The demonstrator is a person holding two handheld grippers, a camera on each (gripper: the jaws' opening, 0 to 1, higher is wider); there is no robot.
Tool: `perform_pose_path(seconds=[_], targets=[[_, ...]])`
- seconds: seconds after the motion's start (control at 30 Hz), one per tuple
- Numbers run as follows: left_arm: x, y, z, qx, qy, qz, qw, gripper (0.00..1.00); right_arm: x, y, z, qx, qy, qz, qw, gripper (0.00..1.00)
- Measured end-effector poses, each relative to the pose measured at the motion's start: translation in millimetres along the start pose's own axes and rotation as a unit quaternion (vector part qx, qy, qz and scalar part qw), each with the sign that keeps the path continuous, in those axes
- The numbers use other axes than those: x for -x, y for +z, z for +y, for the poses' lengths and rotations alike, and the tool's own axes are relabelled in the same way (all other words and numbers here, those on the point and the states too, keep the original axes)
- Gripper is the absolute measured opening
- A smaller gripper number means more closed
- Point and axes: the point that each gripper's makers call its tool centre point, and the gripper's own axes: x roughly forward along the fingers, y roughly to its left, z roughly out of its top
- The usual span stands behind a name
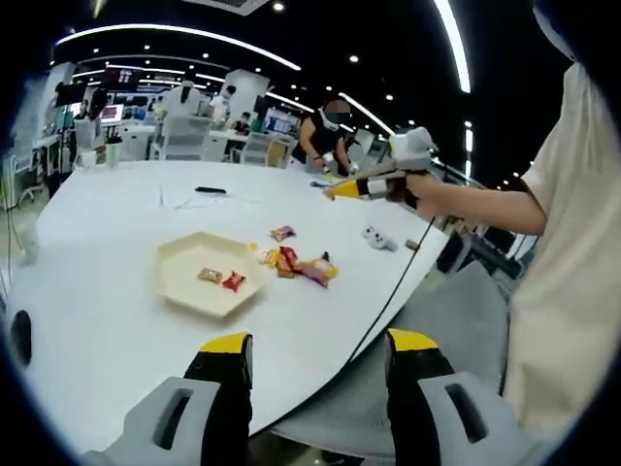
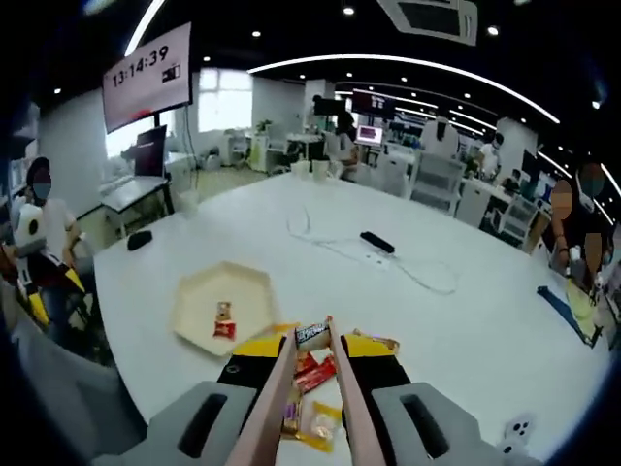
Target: Place the target food into the container with the food tongs after gripping and lifting it, then release it inside without dropping or visibly crushing the food.
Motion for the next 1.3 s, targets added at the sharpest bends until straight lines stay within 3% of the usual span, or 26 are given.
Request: perform_pose_path(seconds=[0.37,1.0,1.3], targets=[[8,3.9,1.2,0.001,0.011,-0.016,0.9998,0.54,-1,15.9,9,0.006,0.008,-0.013,0.9999,0.21],[26,7.8,2.7,-0.002,0.041,-0.039,0.9984,0.53,-35,44.8,67,0.042,0.07,-0.024,0.9964,0.21],[34,0.2,6.0,0.008,0.053,-0.041,0.9977,0.54,-47,58.0,90,0.054,0.094,-0.03,0.9936,0.21]])
